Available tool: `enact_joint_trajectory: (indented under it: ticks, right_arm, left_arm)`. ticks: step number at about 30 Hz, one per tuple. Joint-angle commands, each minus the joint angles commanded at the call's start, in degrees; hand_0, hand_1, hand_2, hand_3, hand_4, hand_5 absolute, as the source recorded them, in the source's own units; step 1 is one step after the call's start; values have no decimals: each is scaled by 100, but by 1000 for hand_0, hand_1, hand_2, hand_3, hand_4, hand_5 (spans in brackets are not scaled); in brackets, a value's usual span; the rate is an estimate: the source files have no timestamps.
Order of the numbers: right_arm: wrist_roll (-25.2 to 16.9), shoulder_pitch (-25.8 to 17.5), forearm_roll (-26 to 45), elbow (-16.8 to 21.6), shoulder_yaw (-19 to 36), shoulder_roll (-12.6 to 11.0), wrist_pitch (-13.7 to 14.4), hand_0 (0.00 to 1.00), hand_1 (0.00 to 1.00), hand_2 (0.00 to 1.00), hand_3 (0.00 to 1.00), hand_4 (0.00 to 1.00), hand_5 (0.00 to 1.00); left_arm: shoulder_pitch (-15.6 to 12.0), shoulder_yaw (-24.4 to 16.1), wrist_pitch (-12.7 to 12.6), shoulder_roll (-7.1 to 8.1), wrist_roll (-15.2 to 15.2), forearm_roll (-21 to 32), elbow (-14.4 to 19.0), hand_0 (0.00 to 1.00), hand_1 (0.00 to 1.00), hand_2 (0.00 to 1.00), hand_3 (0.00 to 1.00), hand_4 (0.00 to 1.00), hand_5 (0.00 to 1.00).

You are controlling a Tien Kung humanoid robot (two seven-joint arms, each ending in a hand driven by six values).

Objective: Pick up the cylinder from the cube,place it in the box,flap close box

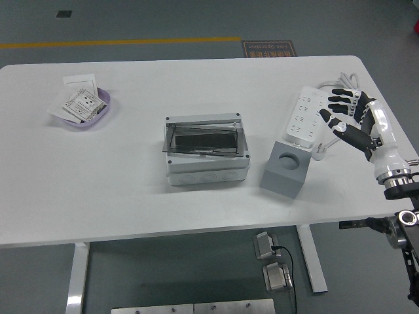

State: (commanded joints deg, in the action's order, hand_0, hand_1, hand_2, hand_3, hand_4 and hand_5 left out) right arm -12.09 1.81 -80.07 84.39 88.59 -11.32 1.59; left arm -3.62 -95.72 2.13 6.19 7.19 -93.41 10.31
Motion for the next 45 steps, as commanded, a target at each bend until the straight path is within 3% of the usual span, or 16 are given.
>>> enact_joint_trajectory:
  ticks: [45]
  right_arm:
    - [152, 12, 225, -128, -59, -13, -187, 673, 622, 659, 705, 840, 314]
  left_arm:
    - [-32, 15, 25, 12, 29, -6, 0, 584, 628, 625, 655, 725, 348]
